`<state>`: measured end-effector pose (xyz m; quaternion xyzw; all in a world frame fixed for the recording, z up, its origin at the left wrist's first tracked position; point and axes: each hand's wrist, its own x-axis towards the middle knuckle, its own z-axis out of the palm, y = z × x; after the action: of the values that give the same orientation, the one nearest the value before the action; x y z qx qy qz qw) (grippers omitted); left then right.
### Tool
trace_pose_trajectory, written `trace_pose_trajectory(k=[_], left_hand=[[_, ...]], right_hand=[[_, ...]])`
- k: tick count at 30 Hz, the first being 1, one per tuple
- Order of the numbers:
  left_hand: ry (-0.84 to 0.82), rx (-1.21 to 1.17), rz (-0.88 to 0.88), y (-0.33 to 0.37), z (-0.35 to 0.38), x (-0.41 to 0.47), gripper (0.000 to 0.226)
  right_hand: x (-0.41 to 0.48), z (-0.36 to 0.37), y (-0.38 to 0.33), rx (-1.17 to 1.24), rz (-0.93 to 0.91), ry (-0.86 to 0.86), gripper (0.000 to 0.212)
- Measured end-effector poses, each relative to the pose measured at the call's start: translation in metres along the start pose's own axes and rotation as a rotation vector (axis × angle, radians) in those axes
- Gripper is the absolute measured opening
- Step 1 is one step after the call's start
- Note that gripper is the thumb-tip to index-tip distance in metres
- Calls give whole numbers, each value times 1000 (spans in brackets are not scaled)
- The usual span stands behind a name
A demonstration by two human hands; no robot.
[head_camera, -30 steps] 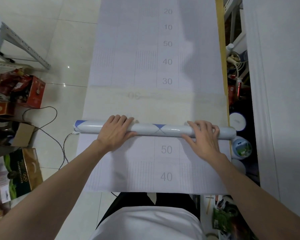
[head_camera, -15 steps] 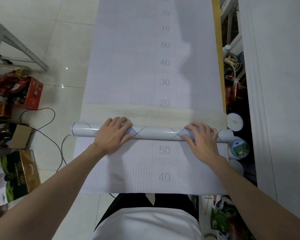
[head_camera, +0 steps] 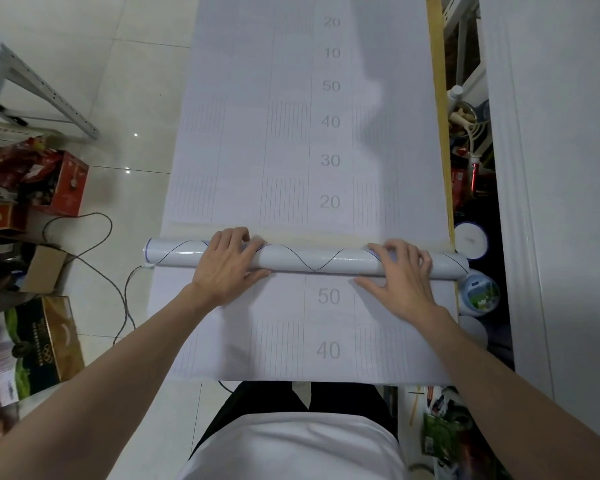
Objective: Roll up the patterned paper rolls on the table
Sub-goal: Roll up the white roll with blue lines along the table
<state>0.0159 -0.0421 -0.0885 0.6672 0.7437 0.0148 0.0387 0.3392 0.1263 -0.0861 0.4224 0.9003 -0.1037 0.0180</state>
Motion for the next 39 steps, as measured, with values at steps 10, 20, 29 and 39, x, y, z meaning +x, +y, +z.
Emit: trace_pose_trajectory(k=[10,20,29,39], left_hand=[[-166,-83,32,6,-4,3,64],[-367,129,-94,19,-14,45,46],[-303,51,-78,10,-36,23,39],[-70,58,19,25,-118,-37,41]], right_hand=[[15,-4,1,72,-107,-83,64],[59,-15,-35,-185,-37,-292,49],[43,-23,-51,-156,-54,-236,36],[-56,-85,-94,-85,52,26,52]])
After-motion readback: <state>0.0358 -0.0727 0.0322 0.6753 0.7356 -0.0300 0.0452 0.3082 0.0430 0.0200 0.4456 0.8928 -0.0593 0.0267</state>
